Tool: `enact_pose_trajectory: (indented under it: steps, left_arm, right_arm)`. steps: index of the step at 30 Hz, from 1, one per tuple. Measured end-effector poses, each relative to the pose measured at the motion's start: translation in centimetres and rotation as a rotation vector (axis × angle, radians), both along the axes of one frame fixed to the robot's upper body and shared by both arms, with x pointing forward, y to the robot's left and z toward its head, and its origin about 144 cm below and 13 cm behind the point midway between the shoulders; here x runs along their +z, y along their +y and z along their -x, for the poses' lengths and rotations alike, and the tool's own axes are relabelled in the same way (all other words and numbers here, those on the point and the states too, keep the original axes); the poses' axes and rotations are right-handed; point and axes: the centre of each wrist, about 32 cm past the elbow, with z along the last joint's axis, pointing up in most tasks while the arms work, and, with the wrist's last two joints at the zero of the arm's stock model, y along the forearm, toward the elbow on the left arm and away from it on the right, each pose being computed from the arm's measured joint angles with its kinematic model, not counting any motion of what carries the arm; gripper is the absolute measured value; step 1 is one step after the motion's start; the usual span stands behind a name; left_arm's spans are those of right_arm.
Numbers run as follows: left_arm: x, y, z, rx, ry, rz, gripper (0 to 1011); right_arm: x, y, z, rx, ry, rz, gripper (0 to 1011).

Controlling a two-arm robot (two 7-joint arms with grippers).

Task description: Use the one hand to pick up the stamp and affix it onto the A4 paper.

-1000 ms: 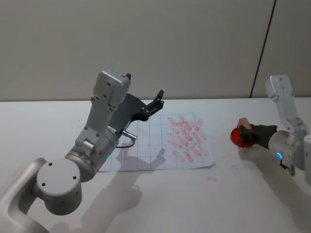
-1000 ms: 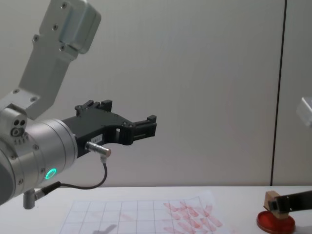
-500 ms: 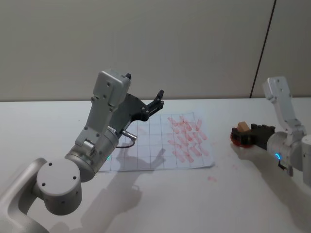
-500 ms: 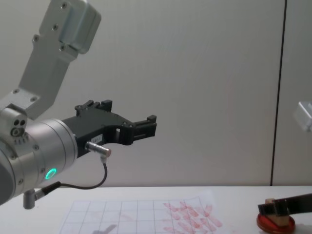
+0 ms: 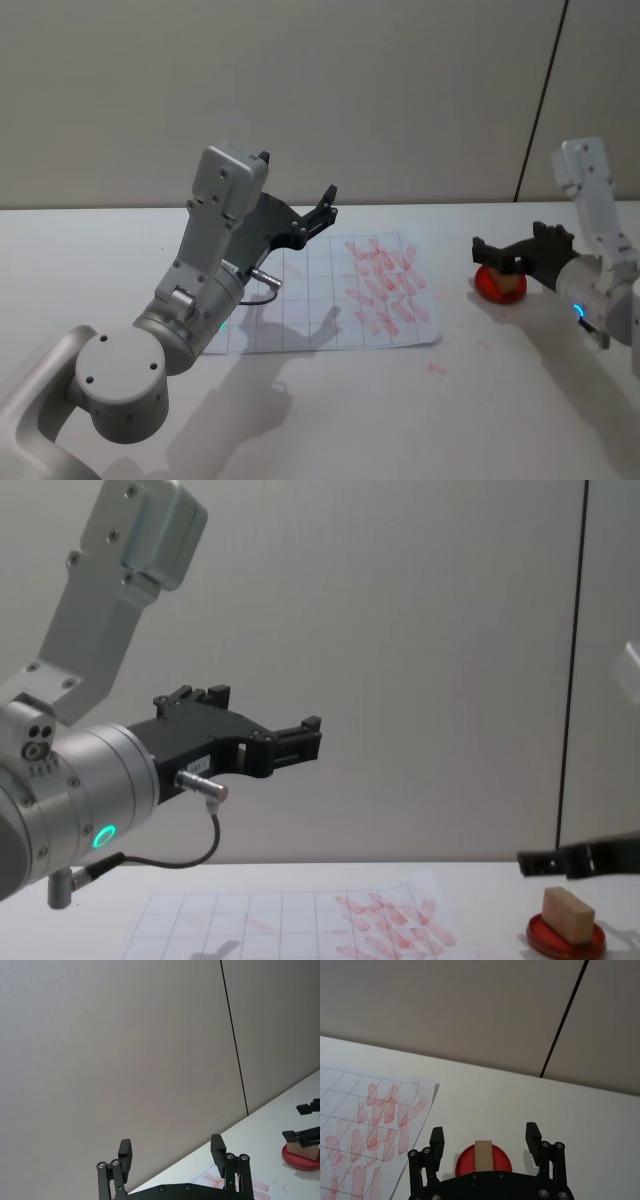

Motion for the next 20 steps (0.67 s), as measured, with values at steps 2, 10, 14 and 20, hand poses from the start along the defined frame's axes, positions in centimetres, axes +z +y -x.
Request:
enact_pose_trajectory:
  steps: [2, 10, 14, 20]
  left_arm:
    - [0.0, 0.0, 0.0, 0.0, 0.0, 0.0, 1001]
    - [0.0, 0.0, 0.0, 0.0, 0.0, 0.0, 1001]
    - [0.0, 0.0, 0.0, 0.0, 0.0, 0.0, 1001]
    - [0.0, 0.0, 0.0, 0.0, 0.0, 0.0, 1001]
  right_arm:
    - [0.1, -0.1, 0.1, 0.002, -0.021, 0.003, 1001]
    - [0.6, -0.6, 0.9, 0.014, -0.143, 0.016, 1001]
    - [0.7, -0.9, 1.3, 0.022, -0.201, 0.023, 1001]
    - [1.0, -1.4, 1.9, 0.036, -0.299, 0.036, 1001]
